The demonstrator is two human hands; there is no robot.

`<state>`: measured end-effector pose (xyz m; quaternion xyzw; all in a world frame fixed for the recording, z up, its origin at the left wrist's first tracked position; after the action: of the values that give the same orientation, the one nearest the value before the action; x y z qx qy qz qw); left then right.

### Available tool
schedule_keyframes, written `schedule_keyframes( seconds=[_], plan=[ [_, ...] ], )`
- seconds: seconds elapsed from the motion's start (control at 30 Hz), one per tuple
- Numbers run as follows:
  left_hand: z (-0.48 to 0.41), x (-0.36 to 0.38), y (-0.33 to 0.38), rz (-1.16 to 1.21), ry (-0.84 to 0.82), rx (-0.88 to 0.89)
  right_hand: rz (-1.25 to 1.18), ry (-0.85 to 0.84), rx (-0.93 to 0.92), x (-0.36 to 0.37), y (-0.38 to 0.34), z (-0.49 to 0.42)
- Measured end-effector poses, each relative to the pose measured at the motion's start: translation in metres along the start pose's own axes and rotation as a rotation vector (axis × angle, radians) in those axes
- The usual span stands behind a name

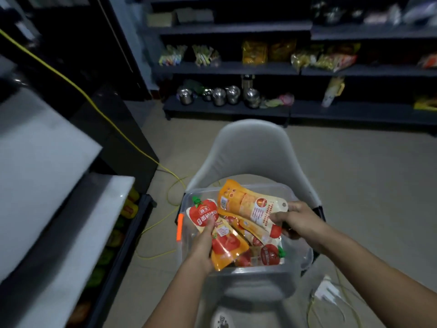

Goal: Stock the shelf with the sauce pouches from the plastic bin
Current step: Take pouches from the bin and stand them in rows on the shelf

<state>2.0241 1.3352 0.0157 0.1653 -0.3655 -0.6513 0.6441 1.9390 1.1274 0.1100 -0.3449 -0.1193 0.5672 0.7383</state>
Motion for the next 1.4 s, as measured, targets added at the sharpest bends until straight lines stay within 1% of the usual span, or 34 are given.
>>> schedule_keyframes(
  seconds=[0.03,0.1,0.2,0.27,0.33,0.43,0.47,0.5,0.57,0.63,0.67,0.7,0.77,0.8,0.83,0.87,0.93,1.0,1.07,1.17,1.3,1.4],
  plan=[
    [0.013,0.003,0.006,0.085,-0.061,-0.013,0.052,-0.031,-0.055,0.003,-0.008,0.016],
    [0.043,0.008,0.021,0.261,-0.169,-0.009,0.216,-0.055,-0.235,0.01,-0.025,0.049],
    [0.096,0.004,0.043,0.402,-0.214,0.018,0.414,0.012,-0.552,0.019,-0.048,0.09],
    [0.131,-0.004,0.056,0.426,-0.24,0.06,0.559,0.103,-0.777,0.029,-0.064,0.117],
    [0.164,-0.017,0.067,0.425,-0.224,0.129,0.677,0.163,-0.97,0.043,-0.078,0.142],
    [0.207,-0.044,0.085,0.396,-0.19,0.281,0.713,0.175,-1.136,0.068,-0.098,0.177],
    [0.219,-0.055,0.09,0.396,-0.165,0.328,0.7,0.188,-1.158,0.079,-0.105,0.188],
    [0.232,-0.065,0.094,0.41,-0.148,0.362,0.668,0.197,-1.166,0.089,-0.111,0.198],
    [0.255,-0.087,0.101,0.439,-0.099,0.42,0.557,0.189,-1.114,0.112,-0.12,0.216],
    [0.274,-0.112,0.108,0.468,-0.041,0.475,0.334,0.107,-0.977,0.138,-0.124,0.231],
    [0.282,-0.127,0.111,0.471,-0.008,0.501,0.197,0.026,-0.853,0.154,-0.124,0.235],
    [0.29,-0.142,0.114,0.476,0.015,0.523,0.039,-0.098,-0.698,0.173,-0.122,0.238],
    [0.309,-0.177,0.121,0.477,0.068,0.574,-0.255,-0.399,-0.368,0.225,-0.114,0.244],
    [0.317,-0.196,0.125,0.483,0.107,0.605,-0.34,-0.511,-0.242,0.251,-0.109,0.251],
    [0.327,-0.215,0.128,0.495,0.134,0.633,-0.38,-0.592,-0.16,0.278,-0.106,0.259],
    [0.337,-0.235,0.131,0.502,0.164,0.662,-0.381,-0.648,-0.116,0.304,-0.103,0.266],
    [0.359,-0.278,0.139,0.5,0.22,0.72,-0.287,-0.701,-0.129,0.358,-0.103,0.284],
    [0.384,-0.325,0.15,0.476,0.268,0.788,-0.165,-0.698,-0.184,0.411,-0.104,0.312],
    [0.412,-0.376,0.161,0.403,0.343,0.843,-0.1,-0.705,-0.239,0.463,-0.107,0.343],
    [0.454,-0.45,0.174,0.308,0.43,0.901,-0.04,-0.743,-0.277,0.538,-0.11,0.386],
    [0.503,-0.546,0.188,0.189,0.597,0.96,0.005,-0.799,-0.347,0.63,-0.118,0.44],
    [0.528,-0.607,0.192,0.162,0.694,0.971,-0.002,-0.839,-0.412,0.686,-0.126,0.472]
  ],
)
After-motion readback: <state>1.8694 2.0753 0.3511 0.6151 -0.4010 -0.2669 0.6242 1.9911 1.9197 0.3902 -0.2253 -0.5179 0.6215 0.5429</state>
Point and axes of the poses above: each hand's wrist, its own z-axis away from the middle knuckle, its own x-axis out of the palm, y = z × x, the point moved 6 cm from there along -z, towards the middle knuckle, and after that the axes turned 15 degrees about x, right-handed, at the moved point
